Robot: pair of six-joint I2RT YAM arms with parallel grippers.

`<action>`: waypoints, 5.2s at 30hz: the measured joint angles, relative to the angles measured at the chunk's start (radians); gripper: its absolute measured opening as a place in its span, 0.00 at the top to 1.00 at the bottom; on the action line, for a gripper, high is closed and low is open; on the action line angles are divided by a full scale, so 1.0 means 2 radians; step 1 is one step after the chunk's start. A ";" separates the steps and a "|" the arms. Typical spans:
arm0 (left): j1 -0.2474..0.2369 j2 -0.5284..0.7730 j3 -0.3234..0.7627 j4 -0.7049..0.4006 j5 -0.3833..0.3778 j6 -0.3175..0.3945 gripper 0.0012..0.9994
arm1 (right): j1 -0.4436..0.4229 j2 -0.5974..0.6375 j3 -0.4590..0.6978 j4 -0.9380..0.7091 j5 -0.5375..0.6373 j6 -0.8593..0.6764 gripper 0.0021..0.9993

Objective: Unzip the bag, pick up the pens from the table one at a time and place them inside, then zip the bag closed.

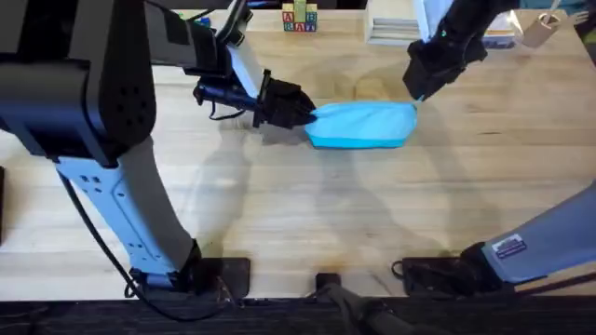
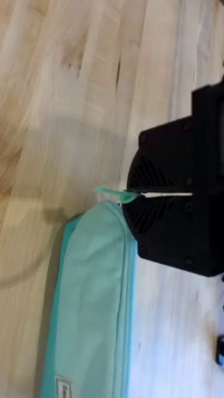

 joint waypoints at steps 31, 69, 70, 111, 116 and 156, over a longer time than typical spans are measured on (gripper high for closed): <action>-0.007 0.000 0.000 0.000 0.000 0.000 0.96 | -0.079 0.014 -0.093 0.129 -0.008 0.025 0.97; 0.006 0.000 -0.001 -0.002 -0.009 0.000 0.96 | -0.164 -0.025 -0.138 0.165 0.036 0.000 0.97; 0.006 0.000 -0.001 -0.002 -0.009 0.000 0.96 | -0.163 -0.036 -0.138 0.165 0.036 0.000 0.97; 0.006 0.000 -0.001 -0.002 -0.009 0.000 0.96 | 0.085 -0.442 -0.138 0.017 0.032 -0.001 0.00; 0.006 0.000 -0.001 -0.002 -0.009 0.000 0.96 | 0.095 -0.464 -0.138 0.016 0.032 0.019 0.00; 0.010 0.000 -0.001 -0.003 -0.001 0.000 0.01 | 0.095 -0.471 -0.138 -0.050 -0.018 0.053 0.00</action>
